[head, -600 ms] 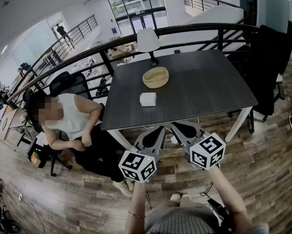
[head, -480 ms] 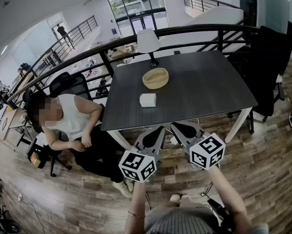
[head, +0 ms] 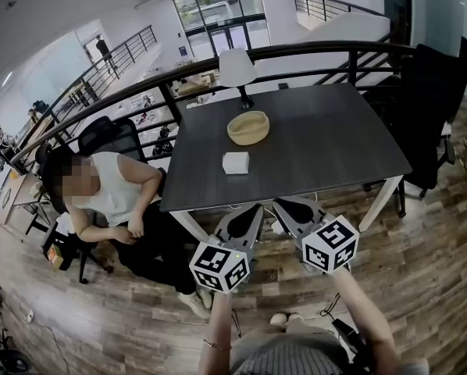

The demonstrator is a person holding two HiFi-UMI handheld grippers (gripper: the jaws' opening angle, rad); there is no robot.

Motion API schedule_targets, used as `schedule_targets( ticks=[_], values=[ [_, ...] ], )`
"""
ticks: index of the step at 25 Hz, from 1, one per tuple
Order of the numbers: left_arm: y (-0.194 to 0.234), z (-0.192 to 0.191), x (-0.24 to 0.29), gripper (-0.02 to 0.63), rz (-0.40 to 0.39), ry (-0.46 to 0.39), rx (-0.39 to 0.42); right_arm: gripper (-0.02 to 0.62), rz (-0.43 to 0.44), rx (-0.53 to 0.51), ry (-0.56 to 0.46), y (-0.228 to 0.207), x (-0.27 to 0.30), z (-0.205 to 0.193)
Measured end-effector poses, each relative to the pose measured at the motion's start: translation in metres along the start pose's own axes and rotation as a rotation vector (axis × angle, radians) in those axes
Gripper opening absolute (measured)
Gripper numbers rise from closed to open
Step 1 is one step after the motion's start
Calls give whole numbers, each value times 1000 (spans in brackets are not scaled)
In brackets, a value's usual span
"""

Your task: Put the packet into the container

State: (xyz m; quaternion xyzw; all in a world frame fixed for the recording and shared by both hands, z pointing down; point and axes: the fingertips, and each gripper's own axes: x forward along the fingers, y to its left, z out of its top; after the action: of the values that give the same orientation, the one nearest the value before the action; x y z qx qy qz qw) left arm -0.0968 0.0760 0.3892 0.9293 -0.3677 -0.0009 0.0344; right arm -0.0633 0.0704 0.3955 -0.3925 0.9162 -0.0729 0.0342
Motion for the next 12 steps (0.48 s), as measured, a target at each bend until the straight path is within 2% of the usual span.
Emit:
schedule_targets(
  ticks=[12],
  values=[
    [1, -7, 14, 8, 19, 27, -9, 9, 18, 48, 7, -18, -1, -6]
  ],
)
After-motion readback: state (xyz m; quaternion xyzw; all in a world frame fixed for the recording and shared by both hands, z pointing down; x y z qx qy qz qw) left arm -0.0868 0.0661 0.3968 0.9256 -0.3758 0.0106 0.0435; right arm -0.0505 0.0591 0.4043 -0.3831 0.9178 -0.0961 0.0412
